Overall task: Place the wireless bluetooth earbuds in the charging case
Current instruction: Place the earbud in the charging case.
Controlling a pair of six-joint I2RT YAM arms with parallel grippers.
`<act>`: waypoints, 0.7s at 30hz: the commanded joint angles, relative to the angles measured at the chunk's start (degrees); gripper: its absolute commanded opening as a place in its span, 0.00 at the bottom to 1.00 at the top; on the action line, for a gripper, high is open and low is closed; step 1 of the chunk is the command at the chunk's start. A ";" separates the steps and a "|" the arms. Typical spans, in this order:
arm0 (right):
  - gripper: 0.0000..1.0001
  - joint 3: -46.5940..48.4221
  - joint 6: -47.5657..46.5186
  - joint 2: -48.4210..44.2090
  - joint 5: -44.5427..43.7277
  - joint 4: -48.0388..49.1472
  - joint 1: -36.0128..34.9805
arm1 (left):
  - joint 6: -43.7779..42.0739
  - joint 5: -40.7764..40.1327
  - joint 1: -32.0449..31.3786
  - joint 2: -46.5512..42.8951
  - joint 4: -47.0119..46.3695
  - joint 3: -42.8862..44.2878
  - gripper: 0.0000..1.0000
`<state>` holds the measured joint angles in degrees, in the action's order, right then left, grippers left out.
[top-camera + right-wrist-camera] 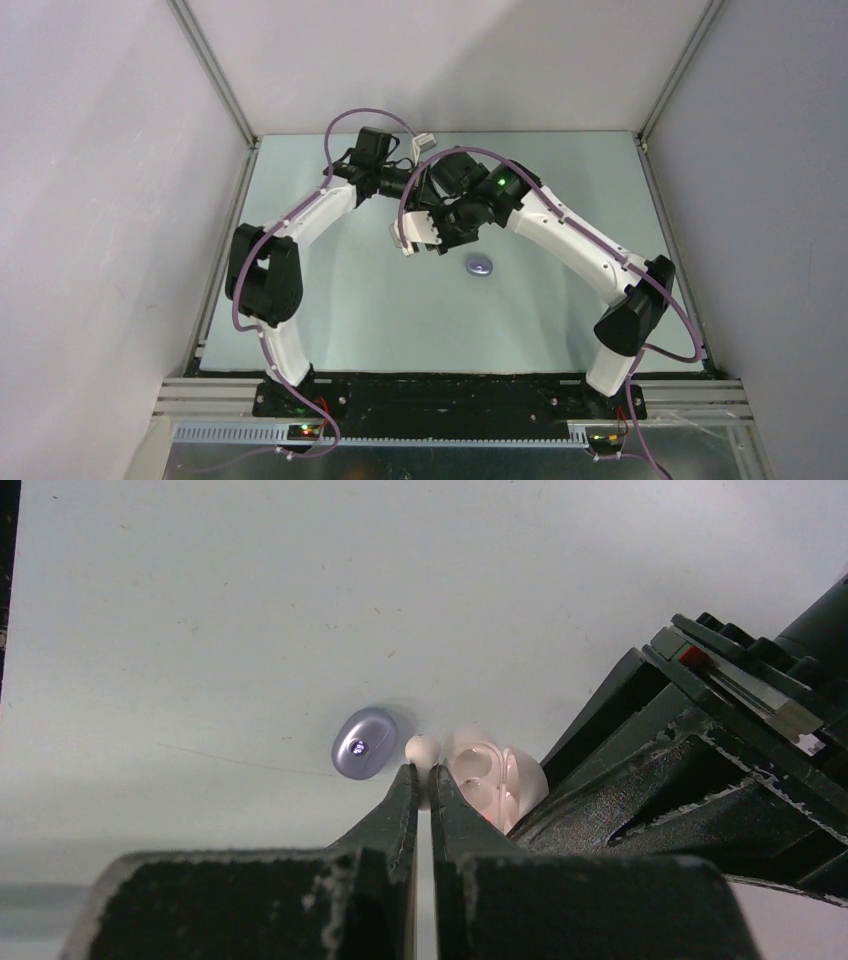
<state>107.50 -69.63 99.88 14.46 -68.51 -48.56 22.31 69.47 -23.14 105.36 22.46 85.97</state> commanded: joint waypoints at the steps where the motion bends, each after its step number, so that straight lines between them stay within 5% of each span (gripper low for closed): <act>1: 0.00 0.12 -0.34 -1.47 -2.60 2.85 -0.31 | 0.92 2.25 -0.46 -1.40 -1.67 0.33 0.00; 21: 0.00 4.15 0.49 -0.80 -3.81 0.21 -0.49 | 2.68 3.38 -0.51 -0.24 -3.48 0.29 0.00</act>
<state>110.76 -69.08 99.88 12.19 -68.62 -48.69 24.08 70.76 -23.24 105.38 20.82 85.97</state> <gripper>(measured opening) 0.048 0.287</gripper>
